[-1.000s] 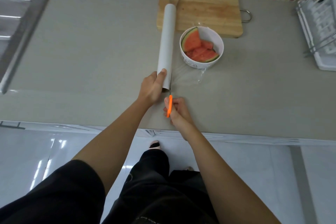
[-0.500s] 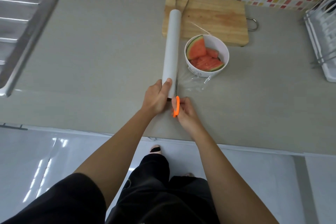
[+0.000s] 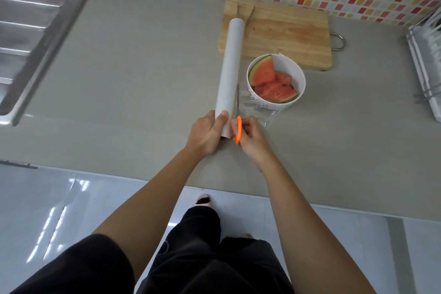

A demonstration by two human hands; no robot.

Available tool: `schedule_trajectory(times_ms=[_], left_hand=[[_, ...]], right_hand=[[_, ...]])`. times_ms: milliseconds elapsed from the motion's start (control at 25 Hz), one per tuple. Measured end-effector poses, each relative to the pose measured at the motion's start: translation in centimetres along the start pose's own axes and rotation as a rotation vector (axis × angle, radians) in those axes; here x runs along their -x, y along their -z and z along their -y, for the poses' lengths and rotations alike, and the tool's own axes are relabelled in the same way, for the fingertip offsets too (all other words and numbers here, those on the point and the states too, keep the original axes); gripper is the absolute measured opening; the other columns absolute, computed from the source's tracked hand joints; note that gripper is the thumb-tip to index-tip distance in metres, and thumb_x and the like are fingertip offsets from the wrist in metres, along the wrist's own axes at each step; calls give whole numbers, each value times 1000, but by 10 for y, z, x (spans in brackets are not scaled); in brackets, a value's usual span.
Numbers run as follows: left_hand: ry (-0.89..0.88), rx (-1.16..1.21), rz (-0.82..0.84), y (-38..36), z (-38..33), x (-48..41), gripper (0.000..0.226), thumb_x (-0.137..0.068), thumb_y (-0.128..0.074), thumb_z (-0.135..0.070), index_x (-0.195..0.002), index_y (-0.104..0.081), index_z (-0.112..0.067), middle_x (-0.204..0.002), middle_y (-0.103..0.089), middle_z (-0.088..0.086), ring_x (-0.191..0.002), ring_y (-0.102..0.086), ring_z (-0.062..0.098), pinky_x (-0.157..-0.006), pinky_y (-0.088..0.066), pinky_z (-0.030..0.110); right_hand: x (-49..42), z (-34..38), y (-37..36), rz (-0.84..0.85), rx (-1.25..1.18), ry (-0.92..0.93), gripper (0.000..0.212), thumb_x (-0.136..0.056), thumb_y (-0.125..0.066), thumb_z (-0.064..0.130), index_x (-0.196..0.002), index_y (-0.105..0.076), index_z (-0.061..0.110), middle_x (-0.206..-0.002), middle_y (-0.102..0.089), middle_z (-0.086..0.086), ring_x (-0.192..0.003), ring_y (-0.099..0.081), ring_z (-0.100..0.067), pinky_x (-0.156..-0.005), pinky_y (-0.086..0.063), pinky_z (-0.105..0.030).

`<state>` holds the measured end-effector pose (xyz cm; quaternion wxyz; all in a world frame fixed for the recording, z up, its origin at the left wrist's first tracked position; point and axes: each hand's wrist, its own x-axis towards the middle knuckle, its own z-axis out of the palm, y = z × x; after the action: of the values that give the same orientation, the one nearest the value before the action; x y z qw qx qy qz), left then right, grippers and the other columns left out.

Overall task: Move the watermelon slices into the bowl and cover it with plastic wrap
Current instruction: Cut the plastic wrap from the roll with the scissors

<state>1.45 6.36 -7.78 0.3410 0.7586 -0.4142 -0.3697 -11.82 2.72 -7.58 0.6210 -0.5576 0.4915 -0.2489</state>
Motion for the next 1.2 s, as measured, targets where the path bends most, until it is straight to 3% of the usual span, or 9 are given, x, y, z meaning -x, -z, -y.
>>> schedule_trajectory(times_ms=[280, 440, 560, 640, 720, 840, 920, 1040, 1200], left_hand=[[-17, -4, -6, -1, 1, 1, 60, -84, -28, -60, -88, -55, -7, -85, -64, 12, -83, -59, 31, -74, -46, 42], [-38, -40, 18, 0, 3, 4, 53, -85, -27, -58, -84, -51, -11, -76, -59, 6, -78, -56, 30, -63, -35, 35], [-44, 18, 73, 3, 2, 3, 55, -85, -32, -56, -109, -54, -12, -96, -63, 5, -94, -59, 27, -71, -39, 33], [-100, 144, 159, 6, -1, 1, 62, -89, -41, -46, -143, -31, -18, -131, -52, -4, -118, -50, 13, -89, -39, 26], [-112, 263, 246, 9, -5, -3, 75, -91, -46, -37, -151, -1, -25, -144, -34, -11, -128, -37, 5, -101, -32, 24], [-57, 372, 286, 12, -6, -8, 72, -85, -48, -35, -148, -14, -33, -129, -49, -13, -111, -54, 1, -87, -43, 17], [-34, 487, 270, 13, -9, -14, 55, -83, -46, -35, -135, -32, -23, -115, -52, -10, -101, -57, 2, -79, -45, 16], [-11, 576, 231, 13, -16, -26, 30, -87, -39, -41, -100, -41, -14, -104, -54, -3, -95, -55, 13, -87, -45, 31], [42, 636, 123, 16, -23, -45, 28, -95, -41, -40, -83, -44, -14, -93, -57, 5, -87, -60, 17, -84, -51, 35]], right_hand=[[-10, 3, -1, -16, -81, 3, 25, -87, -56, 38, -92, -47, 15, -79, -57, 0, -65, -58, 6, -61, -46, -10], [-23, 11, 3, -21, -32, 0, 23, -86, -57, 40, -87, -47, 19, -79, -59, 0, -71, -58, -7, -75, -50, -27], [-34, 17, 4, -23, -13, 7, 21, -86, -58, 38, -83, -45, 22, -77, -58, 1, -70, -56, -8, -75, -47, -30], [-36, 18, 3, -32, -16, 1, 21, -86, -58, 40, -82, -45, 23, -77, -59, 4, -70, -57, -5, -75, -48, -26], [-36, 16, 3, -39, -29, 3, 19, -87, -56, 39, -82, -46, 24, -75, -59, 9, -66, -57, 3, -69, -47, -19], [-36, 14, 3, -39, -40, 13, 16, -88, -55, 36, -84, -45, 25, -77, -58, 8, -67, -56, 5, -70, -46, -19], [-37, 13, 4, -40, -26, 9, 15, -89, -54, 38, -85, -45, 26, -83, -57, 6, -73, -56, 5, -71, -45, -15], [-36, 12, 4, -45, -15, 8, 14, -88, -54, 38, -86, -45, 27, -85, -57, 8, -67, -53, 16, -61, -41, -3], [-40, 11, 6, -60, -3, 25, 14, -88, -57, 34, -88, -45, 26, -81, -57, 6, -63, -53, 11, -63, -42, -5]])
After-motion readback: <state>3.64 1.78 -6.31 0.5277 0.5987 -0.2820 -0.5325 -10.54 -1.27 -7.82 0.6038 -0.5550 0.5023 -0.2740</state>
